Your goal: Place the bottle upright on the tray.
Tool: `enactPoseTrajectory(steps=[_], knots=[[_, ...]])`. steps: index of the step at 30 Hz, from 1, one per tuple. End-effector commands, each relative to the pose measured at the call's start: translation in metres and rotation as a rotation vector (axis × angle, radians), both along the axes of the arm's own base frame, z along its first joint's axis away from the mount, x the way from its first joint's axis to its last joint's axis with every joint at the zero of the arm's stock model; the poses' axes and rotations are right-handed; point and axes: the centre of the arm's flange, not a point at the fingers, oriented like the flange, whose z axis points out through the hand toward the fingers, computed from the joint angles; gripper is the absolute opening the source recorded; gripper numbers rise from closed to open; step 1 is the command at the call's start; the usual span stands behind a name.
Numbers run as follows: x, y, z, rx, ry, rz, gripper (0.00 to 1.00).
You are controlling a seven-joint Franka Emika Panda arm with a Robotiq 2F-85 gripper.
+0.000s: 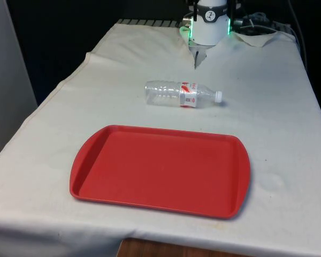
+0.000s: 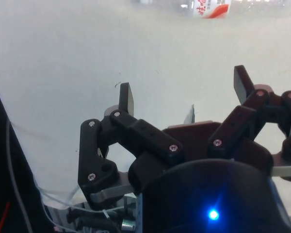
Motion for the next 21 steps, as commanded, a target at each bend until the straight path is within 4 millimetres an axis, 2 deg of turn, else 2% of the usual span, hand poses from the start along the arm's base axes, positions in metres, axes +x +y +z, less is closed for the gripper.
enactPoseTrajectory(steps=[1, 9, 21], knots=[[0.0, 0.0, -0.002, 0.0, 0.001, 0.0, 1.0], [0.0, 0.001, -0.017, -0.012, 0.001, 0.001, 1.0], [0.0, 0.002, -0.026, -0.026, 0.013, 0.013, 1.0]])
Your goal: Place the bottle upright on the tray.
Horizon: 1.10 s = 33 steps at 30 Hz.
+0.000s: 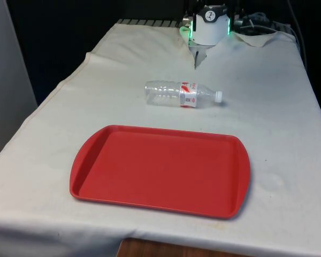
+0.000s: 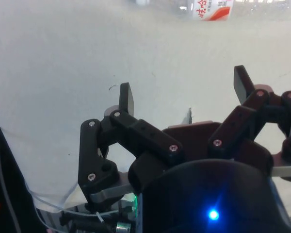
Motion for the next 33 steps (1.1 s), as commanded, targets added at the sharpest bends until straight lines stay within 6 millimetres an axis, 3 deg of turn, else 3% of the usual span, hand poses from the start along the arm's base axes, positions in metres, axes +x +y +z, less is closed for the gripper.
enactPoseTrajectory(steps=[1, 33], knots=[[0.0, 0.001, -0.001, -0.009, -0.009, 0.002, 1.0], [-0.005, 0.001, -0.012, 0.0, 0.013, 0.104, 1.0]])
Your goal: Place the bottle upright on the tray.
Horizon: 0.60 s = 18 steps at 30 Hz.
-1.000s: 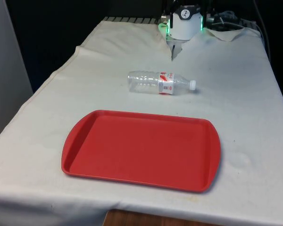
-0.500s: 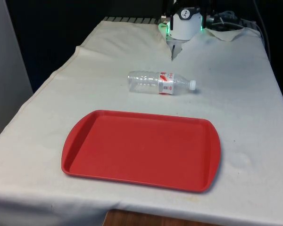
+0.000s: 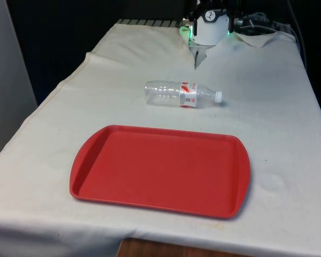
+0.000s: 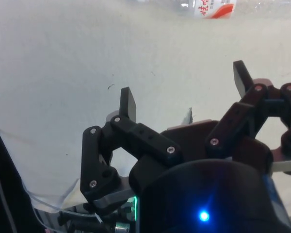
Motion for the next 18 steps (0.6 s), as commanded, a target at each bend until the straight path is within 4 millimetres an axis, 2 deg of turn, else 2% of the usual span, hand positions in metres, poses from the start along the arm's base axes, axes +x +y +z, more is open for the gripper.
enactPoseTrajectory(steps=[1, 18], knots=[[-0.0001, 0.0008, -0.0018, -0.005, -0.008, 0.012, 1.0], [0.0004, 0.0023, -0.0066, -0.004, -0.004, 0.081, 1.0]])
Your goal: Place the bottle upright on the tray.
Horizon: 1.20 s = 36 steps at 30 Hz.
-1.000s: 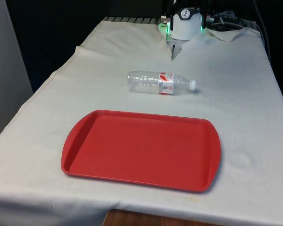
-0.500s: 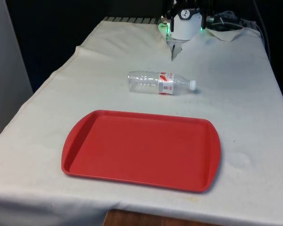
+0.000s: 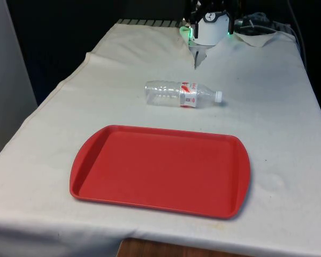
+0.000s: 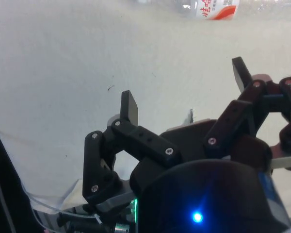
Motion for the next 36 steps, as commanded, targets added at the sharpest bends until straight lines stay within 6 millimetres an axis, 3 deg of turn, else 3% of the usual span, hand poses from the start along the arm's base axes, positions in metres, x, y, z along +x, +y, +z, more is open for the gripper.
enactPoseTrajectory(steps=[1, 36], knots=[[0.0002, 0.0003, -0.0006, -0.006, -0.009, 0.009, 1.0], [-0.0019, 0.0008, -0.0051, 0.001, -0.002, 0.171, 1.0]])
